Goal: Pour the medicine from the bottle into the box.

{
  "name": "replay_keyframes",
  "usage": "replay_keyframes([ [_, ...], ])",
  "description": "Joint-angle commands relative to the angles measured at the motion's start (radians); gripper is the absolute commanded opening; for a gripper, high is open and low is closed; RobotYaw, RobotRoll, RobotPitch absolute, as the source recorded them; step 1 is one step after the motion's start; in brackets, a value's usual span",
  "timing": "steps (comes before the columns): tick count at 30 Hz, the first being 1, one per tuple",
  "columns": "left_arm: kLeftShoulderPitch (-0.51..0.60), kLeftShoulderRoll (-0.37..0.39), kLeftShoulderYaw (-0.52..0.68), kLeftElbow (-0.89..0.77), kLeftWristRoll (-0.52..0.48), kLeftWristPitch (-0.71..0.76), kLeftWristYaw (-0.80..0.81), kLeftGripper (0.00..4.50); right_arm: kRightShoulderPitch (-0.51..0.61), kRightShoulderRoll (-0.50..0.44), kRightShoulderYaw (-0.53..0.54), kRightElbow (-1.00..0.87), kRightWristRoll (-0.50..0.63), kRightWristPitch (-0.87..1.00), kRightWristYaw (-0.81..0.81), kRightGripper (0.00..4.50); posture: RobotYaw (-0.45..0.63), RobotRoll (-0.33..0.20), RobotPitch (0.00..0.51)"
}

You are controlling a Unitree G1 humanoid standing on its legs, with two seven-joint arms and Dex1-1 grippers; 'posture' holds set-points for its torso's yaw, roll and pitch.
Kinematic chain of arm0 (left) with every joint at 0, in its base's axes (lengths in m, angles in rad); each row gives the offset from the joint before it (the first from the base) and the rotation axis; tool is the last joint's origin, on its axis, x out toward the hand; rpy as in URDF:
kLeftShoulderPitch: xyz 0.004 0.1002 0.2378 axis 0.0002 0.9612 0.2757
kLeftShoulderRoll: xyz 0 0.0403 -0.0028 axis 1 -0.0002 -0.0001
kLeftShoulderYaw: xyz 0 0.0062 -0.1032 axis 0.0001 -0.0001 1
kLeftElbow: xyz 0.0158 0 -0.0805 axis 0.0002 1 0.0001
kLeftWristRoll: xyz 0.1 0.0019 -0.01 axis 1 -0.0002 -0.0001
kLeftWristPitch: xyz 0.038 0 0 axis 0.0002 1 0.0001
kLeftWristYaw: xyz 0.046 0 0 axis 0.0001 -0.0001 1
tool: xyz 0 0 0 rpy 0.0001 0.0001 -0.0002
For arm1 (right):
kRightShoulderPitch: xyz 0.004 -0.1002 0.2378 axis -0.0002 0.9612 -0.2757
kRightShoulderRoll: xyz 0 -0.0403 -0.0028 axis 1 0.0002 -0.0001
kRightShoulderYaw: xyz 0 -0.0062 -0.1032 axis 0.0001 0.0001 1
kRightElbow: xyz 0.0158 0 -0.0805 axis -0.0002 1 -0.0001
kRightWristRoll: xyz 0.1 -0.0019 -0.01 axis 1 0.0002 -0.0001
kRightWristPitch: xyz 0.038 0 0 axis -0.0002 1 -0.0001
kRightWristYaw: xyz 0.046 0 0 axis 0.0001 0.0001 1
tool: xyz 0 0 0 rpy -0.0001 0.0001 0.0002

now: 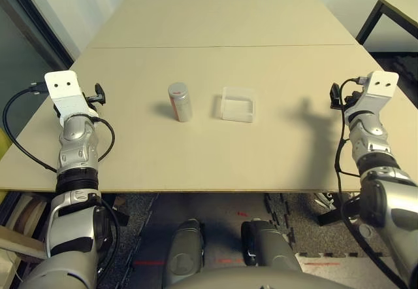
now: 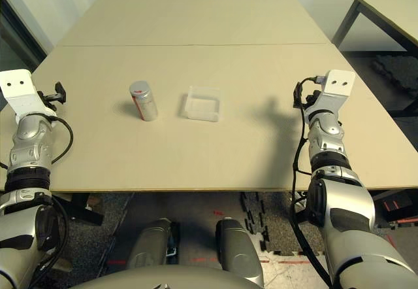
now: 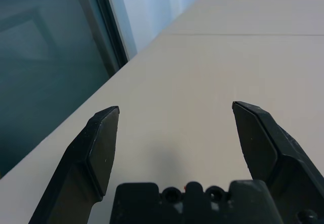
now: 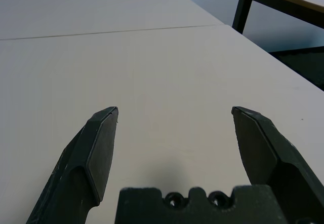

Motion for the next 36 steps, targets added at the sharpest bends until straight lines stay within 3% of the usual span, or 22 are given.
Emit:
replay_keyframes([
  [1,0.000,-0.010,0.020,0.019,-0.018,-0.013,0.011,4.50,0.000,-0.005,-0.008,0.003,0.006,-0.011,0.002,4.46,-0.01,0.000,0.030],
  [10,-0.002,0.017,0.023,-0.006,-0.083,-0.029,-0.162,4.50,-0.016,-0.017,0.002,-0.011,0.007,-0.007,0.074,4.46,-0.02,0.000,0.008],
  [15,0.052,0.075,0.011,-0.059,-0.094,-0.006,-0.298,4.50,-0.020,-0.028,0.047,-0.053,0.017,0.070,0.324,4.46,-0.01,0.000,0.006],
  [23,0.131,0.155,-0.001,-0.180,-0.160,0.071,-0.528,4.50,-0.080,-0.094,0.146,-0.073,-0.005,0.145,0.704,4.46,0.01,0.000,0.049],
  [31,0.252,0.214,0.002,-0.350,-0.275,0.222,-0.746,4.50,-0.182,-0.101,0.215,-0.044,-0.035,0.183,0.901,4.46,0.02,0.000,0.066],
  [36,0.313,0.220,-0.019,-0.430,-0.330,0.312,-0.847,4.50,-0.206,-0.086,0.244,-0.037,-0.058,0.159,0.935,4.46,0.03,0.000,0.076],
])
